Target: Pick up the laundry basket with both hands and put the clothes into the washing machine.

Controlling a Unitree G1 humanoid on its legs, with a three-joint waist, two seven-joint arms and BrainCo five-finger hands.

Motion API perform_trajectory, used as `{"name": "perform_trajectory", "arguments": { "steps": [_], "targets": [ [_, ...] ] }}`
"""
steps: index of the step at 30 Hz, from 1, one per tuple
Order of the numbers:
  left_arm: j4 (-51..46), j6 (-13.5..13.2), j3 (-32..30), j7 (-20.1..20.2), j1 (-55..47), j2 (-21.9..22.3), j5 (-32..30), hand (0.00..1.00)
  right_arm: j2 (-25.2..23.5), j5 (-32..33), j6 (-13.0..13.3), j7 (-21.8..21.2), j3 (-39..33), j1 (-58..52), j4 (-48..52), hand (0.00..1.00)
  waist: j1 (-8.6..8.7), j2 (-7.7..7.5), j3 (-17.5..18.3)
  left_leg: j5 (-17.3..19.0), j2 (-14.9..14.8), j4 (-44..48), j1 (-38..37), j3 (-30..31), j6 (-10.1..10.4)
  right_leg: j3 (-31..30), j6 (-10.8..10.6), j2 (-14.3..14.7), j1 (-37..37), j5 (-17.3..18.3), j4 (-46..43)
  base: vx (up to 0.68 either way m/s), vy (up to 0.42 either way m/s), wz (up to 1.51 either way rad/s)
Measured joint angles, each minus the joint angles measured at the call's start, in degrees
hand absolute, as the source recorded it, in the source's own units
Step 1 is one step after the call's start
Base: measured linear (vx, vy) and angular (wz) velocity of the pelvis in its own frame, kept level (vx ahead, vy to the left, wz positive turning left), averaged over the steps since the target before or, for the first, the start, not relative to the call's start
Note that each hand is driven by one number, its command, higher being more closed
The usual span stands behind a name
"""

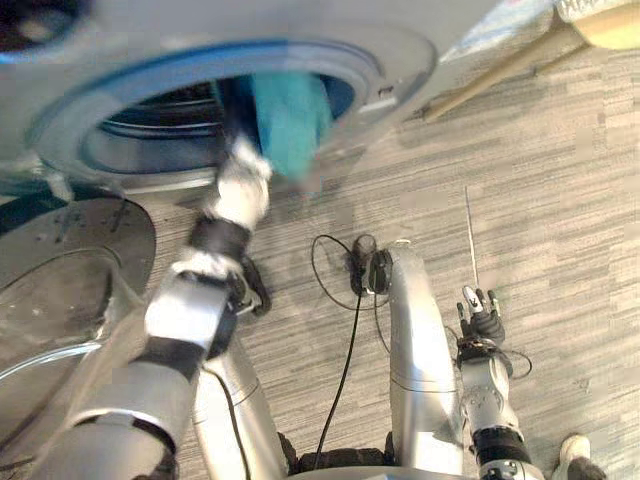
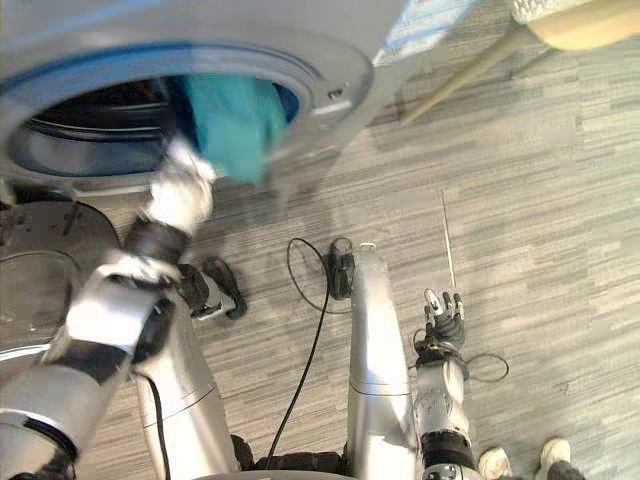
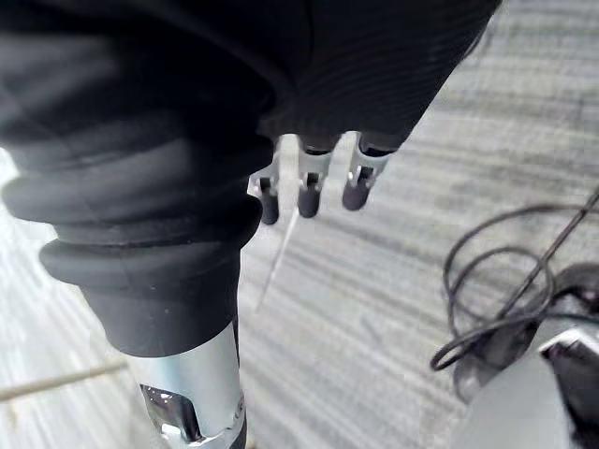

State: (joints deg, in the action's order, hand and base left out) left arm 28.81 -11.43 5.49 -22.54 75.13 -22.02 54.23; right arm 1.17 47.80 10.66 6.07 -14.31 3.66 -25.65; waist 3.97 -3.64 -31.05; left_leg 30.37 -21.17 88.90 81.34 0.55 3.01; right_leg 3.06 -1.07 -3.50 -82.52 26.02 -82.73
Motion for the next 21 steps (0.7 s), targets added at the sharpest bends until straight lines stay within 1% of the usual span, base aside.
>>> {"name": "perform_trajectory", "arguments": {
  "steps": [1, 2, 3, 4, 5, 6, 8, 9, 11, 12, 13, 14, 15, 16, 17, 18, 19, 20, 21],
  "targets": [
    [-3.2, -1.0, -0.8, -1.3, 2.6, -1.4, -4.3, 1.00, -0.2, 0.0, 0.0, 0.0, -0.2, -0.5, -0.2, 0.00, 0.77, 0.01, 0.0, 0.0, 0.3, 0.4, 0.5, 0.2, 0.0, 0.3, -0.1, -0.7, -0.3, -0.8, 0.1, 0.03, 0.035, 0.03],
    [-2.7, -1.9, -1.5, -3.6, 2.0, -5.4, -13.5, 1.00, -0.6, 0.1, 0.0, -0.1, -0.3, -1.3, -0.1, 0.00, 1.51, 0.01, 0.0, -0.1, 0.4, 1.1, 0.9, 0.5, -0.1, 0.7, 0.2, -1.4, -0.6, -3.1, -0.1, 0.04, 0.003, 0.14],
    [-6.1, -2.0, -3.7, -8.0, 2.1, -5.1, -17.6, 1.00, -0.6, 0.5, 0.0, -0.1, -0.5, -2.0, -0.6, 0.00, 0.57, 0.01, 0.0, -0.4, 0.3, 1.3, 1.1, 0.9, 0.2, 1.4, 0.6, -1.6, -0.8, -4.0, -0.4, 0.06, -0.009, 0.11],
    [-9.1, -1.9, -4.5, -10.8, 2.3, -4.8, -21.5, 1.00, -0.5, 0.7, 0.0, -0.1, -0.4, -2.0, -0.9, 0.00, 0.22, -0.04, 0.0, -0.5, 0.4, 1.4, 1.2, 0.9, 0.3, 1.7, 1.2, -1.7, -0.7, -4.2, -0.7, 0.11, -0.044, 0.14],
    [-11.1, -1.4, -4.5, -13.3, 2.3, -5.0, -28.7, 1.00, -0.4, 1.2, 0.1, -0.3, -0.4, -1.8, -0.8, 0.00, 0.23, -0.14, 0.1, -0.6, 0.8, 1.5, 1.2, 1.4, 0.4, 2.2, 1.8, -2.2, -0.3, -3.9, -1.2, 0.12, -0.041, 0.23],
    [-12.2, 0.5, -4.5, -16.5, 2.1, -4.3, -35.1, 1.00, -0.1, 1.2, 0.3, -0.8, -0.4, -1.7, -0.5, 0.00, 0.05, -0.14, 0.1, -0.6, 1.3, 1.6, 1.1, 1.8, 0.5, 2.7, 2.1, -2.7, 0.0, -3.7, -1.7, 0.10, -0.033, 0.23],
    [-13.1, 2.0, -5.3, -18.3, 2.0, -2.6, -40.4, 1.00, -0.1, 1.2, 0.3, -1.2, -0.4, -1.2, -0.3, 0.00, 0.06, -0.15, 0.1, -0.6, 1.7, 1.7, 0.7, 2.1, 0.5, 3.0, 2.1, -2.9, 0.7, -3.7, -2.1, 0.07, -0.012, 0.16],
    [-13.0, 3.4, -5.9, -19.5, 1.5, -1.0, -42.2, 1.00, -0.1, 1.2, 0.4, -1.2, -0.4, -1.1, -0.1, 0.00, 0.23, -0.15, 0.1, -0.6, 2.3, 1.6, 0.2, 2.3, 0.5, 3.1, 2.4, -3.4, 1.3, -3.4, -2.2, 0.08, -0.012, 0.17],
    [-13.0, 4.8, -6.2, -20.3, 1.3, -0.1, -43.5, 1.00, -0.1, 1.2, 0.7, -1.2, -0.3, -1.1, -0.1, 0.00, 0.34, -0.16, 0.1, -0.6, 2.3, 1.6, -0.3, 1.9, 0.5, 2.9, 2.4, -3.6, 1.6, -3.4, -2.3, 0.04, -0.004, 0.08],
    [-13.0, 7.0, -6.3, -20.8, 1.2, -0.1, -47.2, 0.00, -0.1, 1.3, 0.9, -1.2, -0.3, -1.0, 0.0, 0.00, 0.37, -0.18, 0.1, -0.6, 2.3, 1.6, -0.6, 1.5, 0.5, 2.6, 2.2, -3.7, 1.8, -3.3, -2.1, 0.03, 0.003, -0.02],
    [-13.0, 9.7, -6.2, -21.3, 0.9, -0.2, -50.7, 0.00, -0.1, 1.4, 1.0, -1.2, -0.3, -0.7, -0.1, 0.00, 0.54, -0.18, 0.1, -0.6, 2.3, 1.6, -1.0, 1.2, 0.4, 2.3, 1.9, -3.6, 2.1, -3.1, -1.9, 0.00, 0.000, 0.00],
    [-12.8, 11.1, -6.0, -21.3, 0.7, -0.4, -52.5, 0.00, -0.1, 1.6, 1.3, -1.2, -0.2, -0.7, -0.1, 0.00, 0.65, -0.19, 0.1, -0.5, 2.3, 1.5, -1.3, 1.0, 0.4, 2.1, 1.6, -3.6, 2.4, -2.9, -1.7, 0.00, 0.000, 0.00],
    [-12.1, 14.6, -4.9, -21.2, 0.5, -1.0, -58.1, 0.00, -0.2, 1.8, 1.9, -1.3, 0.2, -0.7, -0.1, 0.00, 0.83, -0.26, 0.2, -0.4, 2.3, 1.3, -2.0, 0.9, 0.3, 1.7, 1.3, -3.6, 2.9, -2.7, -1.4, 0.00, 0.000, 0.00],
    [-10.8, 17.3, -1.9, -20.6, 0.5, -2.5, -64.2, 0.00, -0.1, 2.0, 2.2, -1.3, 0.9, -0.7, -0.1, 0.00, 0.93, -0.29, 0.2, -0.4, 2.3, 1.0, -2.6, 0.8, 0.2, 1.7, 1.2, -3.6, 3.7, -2.7, -1.0, 0.00, 0.000, 0.00],
    [-10.0, 18.2, 0.0, -19.8, 0.5, -3.3, -66.9, 0.00, -0.2, 2.2, 2.4, -1.3, 1.1, -0.7, -0.1, 0.00, 0.94, -0.29, 0.2, -0.4, 2.3, 0.9, -2.9, 0.8, 0.2, 1.7, 1.2, -3.5, 4.0, -2.7, -0.8, 0.00, 0.000, 0.00],
    [-8.4, 19.5, 4.0, -17.7, 0.5, -5.5, -71.6, 0.00, -0.4, 2.9, 2.6, -1.5, 1.4, -0.6, -0.1, 0.00, 0.88, -0.33, 0.2, -0.4, 2.3, 0.6, -3.6, 0.8, 0.2, 1.8, 1.2, -3.5, 4.8, -2.7, -0.4, 0.00, 0.000, 0.00],
    [-7.9, 20.0, 5.4, -16.3, 0.5, -6.3, -74.1, 0.00, -0.7, 3.6, 2.6, -1.8, 1.5, -0.6, -0.1, 0.00, 0.83, -0.34, 0.2, -0.4, 2.3, 0.3, -4.0, 0.7, 0.2, 1.8, 1.2, -3.5, 5.2, -2.7, -0.1, 0.00, 0.000, 0.00],
    [-6.8, 20.1, 7.9, -14.1, 0.6, -7.5, -77.9, 0.00, -0.9, 4.2, 2.7, -2.6, 1.9, -0.6, -0.3, 0.00, 0.78, -0.51, 0.3, -0.4, 2.3, -0.3, -4.5, 0.5, 0.2, 1.8, 1.2, -3.5, 5.7, -2.7, 0.5, 0.03, -0.017, 0.01],
    [-5.4, 20.1, 9.5, -12.2, 0.8, -7.8, -81.5, 0.00, -0.9, 4.5, 2.6, -3.1, 2.4, -0.6, -0.8, 0.00, 0.57, -0.70, 0.4, -0.4, 2.3, -0.6, -5.1, 0.4, 0.2, 1.8, 1.2, -3.4, 6.2, -2.7, 0.8, 0.03, -0.017, 0.00]
  ]
}}
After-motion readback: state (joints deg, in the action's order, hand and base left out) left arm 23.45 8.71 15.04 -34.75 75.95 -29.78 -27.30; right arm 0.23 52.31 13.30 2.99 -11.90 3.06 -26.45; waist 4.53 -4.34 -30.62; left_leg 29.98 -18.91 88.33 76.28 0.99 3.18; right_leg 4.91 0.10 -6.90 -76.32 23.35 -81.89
